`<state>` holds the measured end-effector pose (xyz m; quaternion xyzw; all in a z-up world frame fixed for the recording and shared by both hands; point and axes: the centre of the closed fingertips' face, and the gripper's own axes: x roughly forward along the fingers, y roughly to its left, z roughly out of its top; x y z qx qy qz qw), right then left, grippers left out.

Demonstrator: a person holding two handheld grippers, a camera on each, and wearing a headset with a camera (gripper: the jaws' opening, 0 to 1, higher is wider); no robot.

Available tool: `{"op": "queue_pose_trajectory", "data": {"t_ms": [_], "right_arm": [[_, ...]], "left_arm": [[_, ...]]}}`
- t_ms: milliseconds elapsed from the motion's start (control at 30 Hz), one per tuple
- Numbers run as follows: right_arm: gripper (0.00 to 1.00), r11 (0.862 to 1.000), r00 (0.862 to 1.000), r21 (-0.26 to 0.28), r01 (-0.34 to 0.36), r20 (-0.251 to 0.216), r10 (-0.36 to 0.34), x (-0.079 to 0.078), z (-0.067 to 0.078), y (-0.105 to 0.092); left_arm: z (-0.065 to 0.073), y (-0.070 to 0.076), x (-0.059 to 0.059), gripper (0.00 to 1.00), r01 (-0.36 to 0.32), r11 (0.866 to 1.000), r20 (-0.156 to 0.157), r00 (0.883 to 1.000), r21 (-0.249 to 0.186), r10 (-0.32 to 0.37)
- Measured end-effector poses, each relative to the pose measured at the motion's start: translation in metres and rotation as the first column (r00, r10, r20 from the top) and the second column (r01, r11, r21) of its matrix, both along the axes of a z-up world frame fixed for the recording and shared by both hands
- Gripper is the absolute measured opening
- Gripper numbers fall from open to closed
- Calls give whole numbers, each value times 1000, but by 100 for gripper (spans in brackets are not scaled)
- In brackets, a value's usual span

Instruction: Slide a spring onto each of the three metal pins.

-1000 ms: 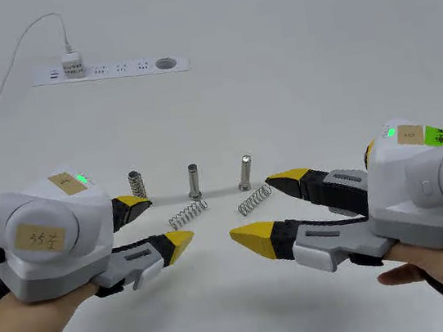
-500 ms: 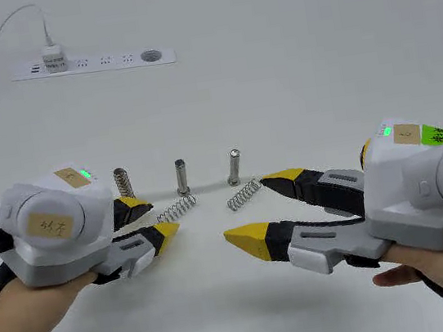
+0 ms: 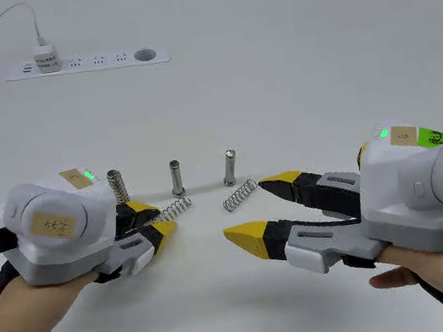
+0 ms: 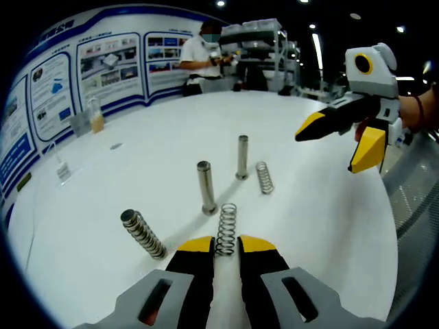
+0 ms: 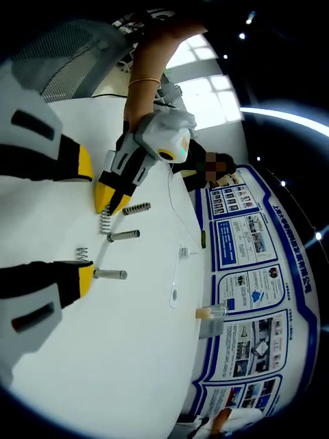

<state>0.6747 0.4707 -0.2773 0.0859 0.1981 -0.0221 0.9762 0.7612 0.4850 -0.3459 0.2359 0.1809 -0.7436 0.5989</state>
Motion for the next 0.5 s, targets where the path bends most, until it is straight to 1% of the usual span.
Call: {"op": "queue_pose_trajectory", "data": {"t_ms": [67, 167, 300, 367, 467, 500], "right_arm": [[47, 1000, 1000, -1, 3, 0, -3, 0, 0, 0], [48, 1000, 1000, 11, 5, 2, -5, 1, 2, 0], [48, 1000, 1000, 29, 11, 14, -11, 2, 4, 0], [48, 999, 1000, 35, 15, 17, -15, 3, 4, -1], [48, 999, 1000, 42, 18, 18, -19, 3, 5, -1], [48, 998, 999, 56, 28, 15, -29, 3, 5, -2]], "left_arm": [[0, 0, 1, 12, 1, 1000, 7, 1000, 0, -1], [0, 0, 1, 11, 6, 1000, 15, 1000, -4, -6], [0, -1, 2, 11, -6, 1000, 2, 1000, -1, 6], [0, 0, 1, 10, -6, 1000, 3, 1000, 4, 6], [0, 3, 0, 10, 1, 1000, 11, 1000, 10, -2], [0, 5, -1, 10, 6, 1000, 22, 1000, 11, -7]]}}
